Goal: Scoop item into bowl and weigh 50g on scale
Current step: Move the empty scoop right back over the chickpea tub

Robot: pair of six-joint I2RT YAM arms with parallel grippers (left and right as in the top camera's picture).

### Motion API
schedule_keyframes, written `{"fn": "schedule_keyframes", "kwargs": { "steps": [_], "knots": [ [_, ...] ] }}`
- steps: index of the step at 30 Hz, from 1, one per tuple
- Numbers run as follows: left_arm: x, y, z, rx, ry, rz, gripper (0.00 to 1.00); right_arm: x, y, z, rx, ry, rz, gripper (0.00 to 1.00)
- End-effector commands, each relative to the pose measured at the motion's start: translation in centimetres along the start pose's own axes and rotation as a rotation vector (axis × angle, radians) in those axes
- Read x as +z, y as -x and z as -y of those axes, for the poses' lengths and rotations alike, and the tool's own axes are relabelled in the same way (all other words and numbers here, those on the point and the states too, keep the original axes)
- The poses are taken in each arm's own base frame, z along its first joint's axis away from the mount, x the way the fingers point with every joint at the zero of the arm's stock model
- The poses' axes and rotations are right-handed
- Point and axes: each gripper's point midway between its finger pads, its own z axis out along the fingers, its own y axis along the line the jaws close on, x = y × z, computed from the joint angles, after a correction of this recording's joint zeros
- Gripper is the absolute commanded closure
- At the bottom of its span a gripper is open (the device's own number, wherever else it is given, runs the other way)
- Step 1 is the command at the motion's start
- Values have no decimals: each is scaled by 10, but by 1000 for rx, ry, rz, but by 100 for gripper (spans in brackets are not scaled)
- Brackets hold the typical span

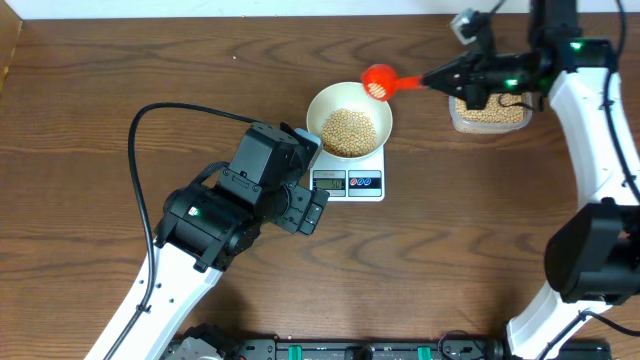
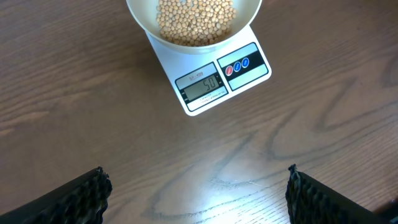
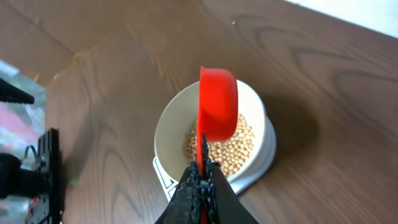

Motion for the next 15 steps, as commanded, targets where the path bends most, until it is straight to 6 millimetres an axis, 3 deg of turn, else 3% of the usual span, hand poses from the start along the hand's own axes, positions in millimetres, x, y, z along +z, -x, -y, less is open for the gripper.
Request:
{"fn": "schedule_keyframes", "kwargs": {
  "steps": [1,10,15],
  "knots": [
    [-4,7,-1,2,2,17,8,-28,10,-2,20,4,73,99],
    [-4,7,-1,2,2,17,8,-90,-21,47,209,-187,70,99],
    [-5,7,-1,2,2,17,8,-112,-40,70,327,-331,26,99]
  ]
}}
